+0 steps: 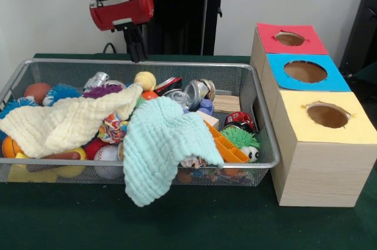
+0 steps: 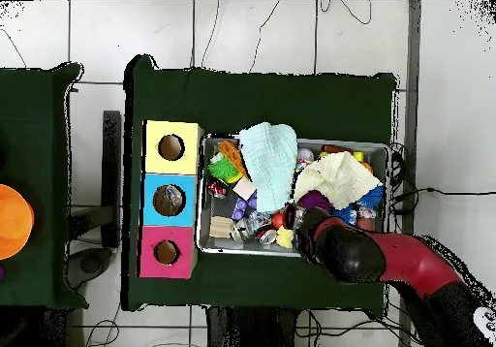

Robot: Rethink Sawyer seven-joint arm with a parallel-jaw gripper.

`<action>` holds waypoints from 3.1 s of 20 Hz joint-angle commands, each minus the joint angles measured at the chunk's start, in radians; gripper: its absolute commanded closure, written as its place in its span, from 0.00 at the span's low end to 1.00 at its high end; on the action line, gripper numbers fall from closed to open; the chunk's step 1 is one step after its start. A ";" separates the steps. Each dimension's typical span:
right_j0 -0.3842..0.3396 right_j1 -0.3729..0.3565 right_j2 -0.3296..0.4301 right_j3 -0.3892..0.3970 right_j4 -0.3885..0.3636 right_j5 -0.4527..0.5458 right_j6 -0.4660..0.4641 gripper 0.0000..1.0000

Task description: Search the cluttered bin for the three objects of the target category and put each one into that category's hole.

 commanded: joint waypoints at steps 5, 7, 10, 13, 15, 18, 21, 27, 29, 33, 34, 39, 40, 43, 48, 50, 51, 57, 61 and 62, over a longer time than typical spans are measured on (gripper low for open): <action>-0.036 0.061 0.181 -0.156 -0.118 0.162 -0.325 1.00; -0.049 0.073 0.196 -0.180 -0.128 0.184 -0.351 1.00; -0.058 0.079 0.204 -0.213 -0.156 0.210 -0.378 1.00; -0.063 0.081 0.209 -0.250 -0.205 0.214 -0.404 1.00; -0.066 0.080 0.209 -0.268 -0.240 0.203 -0.412 1.00; -0.067 0.073 0.204 -0.288 -0.287 0.194 -0.416 1.00; -0.061 0.064 0.199 -0.295 -0.319 0.193 -0.413 0.00; -0.059 0.061 0.186 -0.316 -0.351 0.196 -0.425 0.00; -0.059 0.062 0.184 -0.319 -0.360 0.191 -0.424 0.00; -0.050 0.063 0.169 -0.341 -0.403 0.156 -0.400 0.00; -0.044 0.073 0.147 -0.350 -0.430 0.147 -0.388 0.00; 0.001 0.119 0.049 -0.373 -0.556 0.125 -0.315 0.00; 0.005 0.133 0.029 -0.376 -0.577 0.124 -0.303 0.00; 0.000 0.162 -0.006 -0.373 -0.614 0.108 -0.276 0.00; -0.011 0.197 -0.026 -0.355 -0.643 0.056 -0.223 0.00; 0.002 0.218 -0.044 -0.353 -0.661 0.044 -0.198 0.00; 0.009 0.229 -0.053 -0.353 -0.670 0.037 -0.186 0.00; 0.076 0.248 -0.132 -0.329 -0.694 0.028 -0.081 0.00; 0.118 0.302 -0.162 -0.344 -0.688 0.028 -0.074 0.00; 0.124 0.318 -0.164 -0.350 -0.689 0.015 -0.076 0.00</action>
